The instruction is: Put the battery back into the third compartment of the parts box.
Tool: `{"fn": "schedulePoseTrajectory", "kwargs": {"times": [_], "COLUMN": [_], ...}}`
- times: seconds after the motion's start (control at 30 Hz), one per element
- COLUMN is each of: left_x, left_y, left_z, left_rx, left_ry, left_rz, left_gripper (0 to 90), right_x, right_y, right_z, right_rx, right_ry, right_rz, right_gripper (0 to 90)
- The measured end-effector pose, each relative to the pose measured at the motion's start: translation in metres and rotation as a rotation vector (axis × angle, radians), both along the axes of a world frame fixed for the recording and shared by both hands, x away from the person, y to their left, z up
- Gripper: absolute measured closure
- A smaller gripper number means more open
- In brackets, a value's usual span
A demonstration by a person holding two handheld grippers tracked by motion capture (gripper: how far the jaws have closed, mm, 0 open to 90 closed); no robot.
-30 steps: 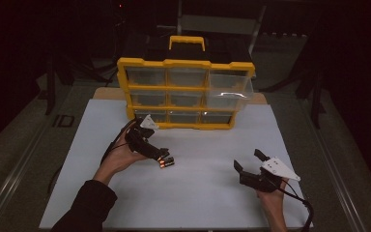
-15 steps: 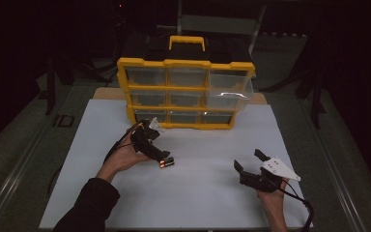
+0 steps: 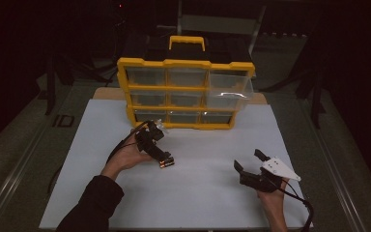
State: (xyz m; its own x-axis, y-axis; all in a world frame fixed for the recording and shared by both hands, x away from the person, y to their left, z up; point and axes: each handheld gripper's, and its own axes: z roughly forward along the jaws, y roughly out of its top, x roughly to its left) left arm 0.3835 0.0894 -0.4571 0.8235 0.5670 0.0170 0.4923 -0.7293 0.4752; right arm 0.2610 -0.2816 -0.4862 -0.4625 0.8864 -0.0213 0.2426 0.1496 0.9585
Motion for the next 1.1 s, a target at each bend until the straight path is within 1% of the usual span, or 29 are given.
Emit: {"fn": "schedulePoseTrajectory", "kwargs": {"times": [0.23,0.27,0.33,0.37,0.53,0.6,0.73,0.83,0.97,1.1], "left_x": [0.004,0.004,0.004,0.005,0.008,0.008,0.010,0.010,0.011,0.011], "left_y": [-0.001,-0.002,-0.002,-0.002,-0.004,-0.005,-0.007,-0.009,-0.010,-0.012], "left_z": [-0.005,-0.006,-0.006,-0.007,-0.010,-0.011,-0.014,-0.016,-0.018,-0.019], "left_rx": [0.022,0.029,0.030,0.038,0.060,0.068,0.087,0.101,0.111,0.115], "left_ry": [0.023,0.023,0.026,0.031,0.048,0.051,0.074,0.083,0.100,0.117], "left_rz": [0.002,-0.001,0.004,-0.001,-0.004,-0.004,-0.015,-0.017,-0.032,-0.028], "left_gripper": [18.2,18.6,19.1,19.1,23.6,25.8,30.6,34.9,41.6,48.6], "right_x": [0.000,0.000,0.000,0.000,0.000,0.000,0.000,0.000,0.000,0.000], "right_y": [0.000,0.000,0.000,0.000,0.000,0.001,0.001,0.000,0.000,0.001], "right_z": [0.000,0.000,0.000,0.000,0.000,0.000,0.000,0.000,0.000,0.000], "right_rx": [-0.001,-0.001,-0.001,0.000,-0.002,-0.002,-0.002,-0.002,-0.001,-0.001], "right_ry": [0.003,0.003,0.002,0.003,0.003,0.003,0.004,0.004,0.004,0.005], "right_rz": [0.002,0.002,0.003,0.003,0.004,0.005,0.006,0.006,0.006,0.007], "right_gripper": [11.3,11.3,11.3,11.3,11.3,11.3,11.3,11.3,11.3,11.4]}}
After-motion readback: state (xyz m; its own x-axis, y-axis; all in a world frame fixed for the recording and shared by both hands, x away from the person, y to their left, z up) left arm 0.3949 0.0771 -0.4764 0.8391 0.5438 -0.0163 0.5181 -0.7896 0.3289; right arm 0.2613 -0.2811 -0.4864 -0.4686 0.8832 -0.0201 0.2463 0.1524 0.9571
